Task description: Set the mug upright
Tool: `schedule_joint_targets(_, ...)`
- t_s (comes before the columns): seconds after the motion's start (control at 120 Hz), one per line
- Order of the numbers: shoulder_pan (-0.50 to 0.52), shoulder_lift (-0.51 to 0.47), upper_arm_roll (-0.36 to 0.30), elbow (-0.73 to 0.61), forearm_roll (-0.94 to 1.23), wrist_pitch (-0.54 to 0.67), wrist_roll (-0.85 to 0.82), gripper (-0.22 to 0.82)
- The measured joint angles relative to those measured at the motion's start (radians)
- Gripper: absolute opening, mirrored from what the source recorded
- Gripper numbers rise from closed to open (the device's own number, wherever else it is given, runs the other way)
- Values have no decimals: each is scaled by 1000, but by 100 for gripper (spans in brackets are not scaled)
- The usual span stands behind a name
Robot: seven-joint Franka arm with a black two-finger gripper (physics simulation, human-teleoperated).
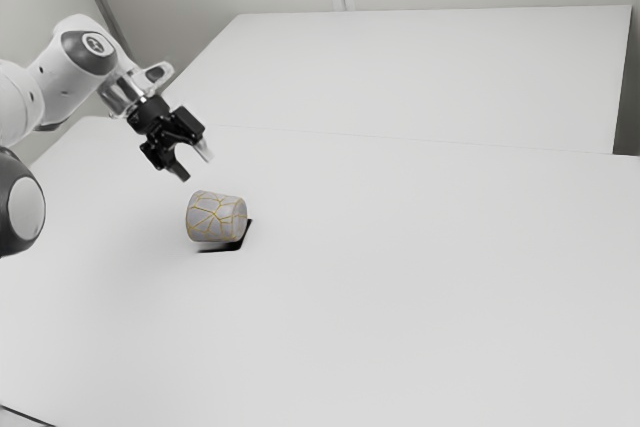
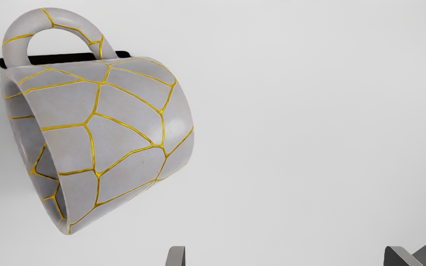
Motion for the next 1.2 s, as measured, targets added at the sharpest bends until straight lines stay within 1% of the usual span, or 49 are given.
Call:
schedule_joint_targets(0.233, 42, 71, 20, 3, -112, 49, 39, 58)
schedule_joint_targets(0.375, 78, 99, 22, 5, -134, 66, 57, 59)
schedule_joint_targets(0.592, 86, 142, 33, -4, -150, 85, 77, 59)
schedule_joint_targets(0.8, 72, 112, 34, -121, -170, 89, 90, 59)
schedule_joint_targets(1.092, 55, 101, 32, -154, -226, 91, 110, 58)
schedule_joint_targets(1.15, 50, 94, 32, -164, -234, 91, 114, 56)
schedule_joint_targets(1.2, 45, 87, 32, -168, -239, 92, 116, 51)
